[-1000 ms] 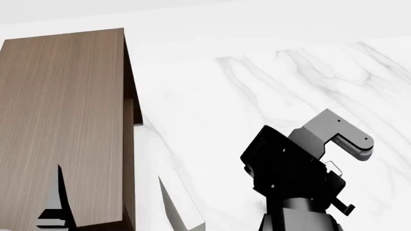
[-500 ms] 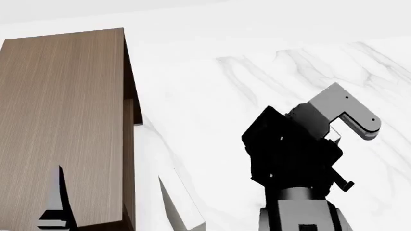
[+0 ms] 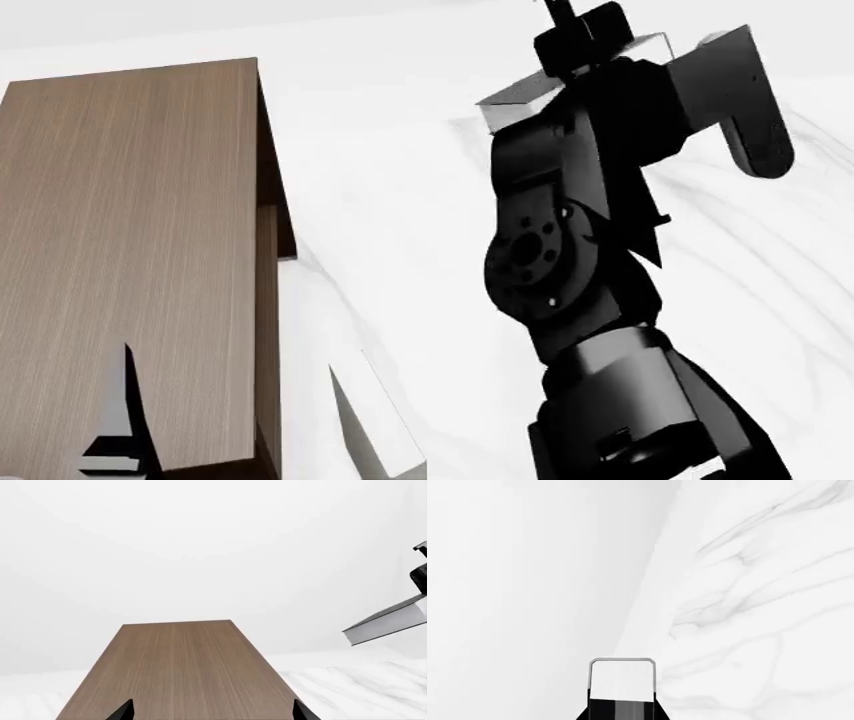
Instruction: Pick up the book in the middle and place it on the cabinet shelf.
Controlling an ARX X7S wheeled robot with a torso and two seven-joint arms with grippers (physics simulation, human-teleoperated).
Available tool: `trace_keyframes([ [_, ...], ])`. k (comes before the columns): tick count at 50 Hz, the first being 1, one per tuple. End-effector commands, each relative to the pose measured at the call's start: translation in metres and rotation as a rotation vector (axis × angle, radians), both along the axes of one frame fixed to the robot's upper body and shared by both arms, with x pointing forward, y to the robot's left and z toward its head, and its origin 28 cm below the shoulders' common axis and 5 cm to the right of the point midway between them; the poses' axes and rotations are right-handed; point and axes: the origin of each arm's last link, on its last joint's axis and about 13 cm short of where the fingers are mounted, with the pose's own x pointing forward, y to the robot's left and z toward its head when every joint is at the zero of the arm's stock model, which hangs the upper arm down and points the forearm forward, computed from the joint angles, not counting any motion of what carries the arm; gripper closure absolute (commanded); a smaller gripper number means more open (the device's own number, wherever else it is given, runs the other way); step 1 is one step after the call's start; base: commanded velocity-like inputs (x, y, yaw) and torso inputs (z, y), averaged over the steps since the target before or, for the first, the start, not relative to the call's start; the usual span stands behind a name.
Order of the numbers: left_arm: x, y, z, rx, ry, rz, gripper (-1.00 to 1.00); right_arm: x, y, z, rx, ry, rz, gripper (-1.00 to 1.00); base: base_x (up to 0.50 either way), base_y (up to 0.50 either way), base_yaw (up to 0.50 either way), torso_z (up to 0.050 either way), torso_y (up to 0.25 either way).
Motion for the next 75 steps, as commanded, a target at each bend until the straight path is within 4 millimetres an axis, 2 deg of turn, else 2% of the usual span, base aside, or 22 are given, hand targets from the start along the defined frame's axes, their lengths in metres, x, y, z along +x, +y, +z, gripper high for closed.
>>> trace_keyframes([
  [1, 0.000, 0.000, 0.000, 0.000, 0.002, -0.002, -1.00, -0.018, 0.010, 0.021, 0.184, -0.259, 0.324, 1.00, 0.00, 0.00, 0.00, 0.000, 0.000],
  [6, 0.000, 0.000, -0.001, -0.001, 0.004, -0.003, -1.00, -0.025, 0.014, 0.024, 0.190, -0.301, 0.428, 1.00, 0.00, 0.00, 0.00, 0.000, 0.002],
  [11, 0.001, 0.001, -0.001, -0.001, 0.005, 0.001, -1.00, -0.038, 0.023, 0.024, 0.157, -0.256, 0.591, 1.00, 0.00, 0.00, 0.00, 0.000, 0.000],
  [19, 0.000, -0.001, 0.000, 0.002, 0.006, -0.001, -1.00, -0.065, 0.039, 0.035, 0.078, -0.250, 0.854, 1.00, 0.00, 0.00, 0.00, 0.000, 0.003],
  [35, 0.000, -0.001, 0.000, 0.001, 0.008, 0.000, -1.00, -0.100, 0.068, 0.047, 0.038, -0.247, 1.082, 1.00, 0.00, 0.00, 0.00, 0.000, 0.001],
  [48, -0.001, -0.001, 0.001, -0.002, 0.007, -0.006, -1.00, -0.105, 0.085, 0.040, 0.166, -0.245, 1.151, 1.00, 0.00, 0.00, 0.00, 0.000, 0.001],
  [59, 0.000, -0.001, 0.000, -0.001, 0.009, -0.006, -1.00, -0.106, 0.096, 0.040, 0.155, -0.243, 1.172, 1.00, 0.00, 0.00, 0.00, 0.000, 0.002],
  [75, -0.001, 0.000, 0.000, -0.004, 0.005, -0.004, -1.00, -0.096, 0.107, 0.019, 0.151, -0.167, 1.175, 1.00, 0.00, 0.00, 0.00, 0.000, 0.001],
])
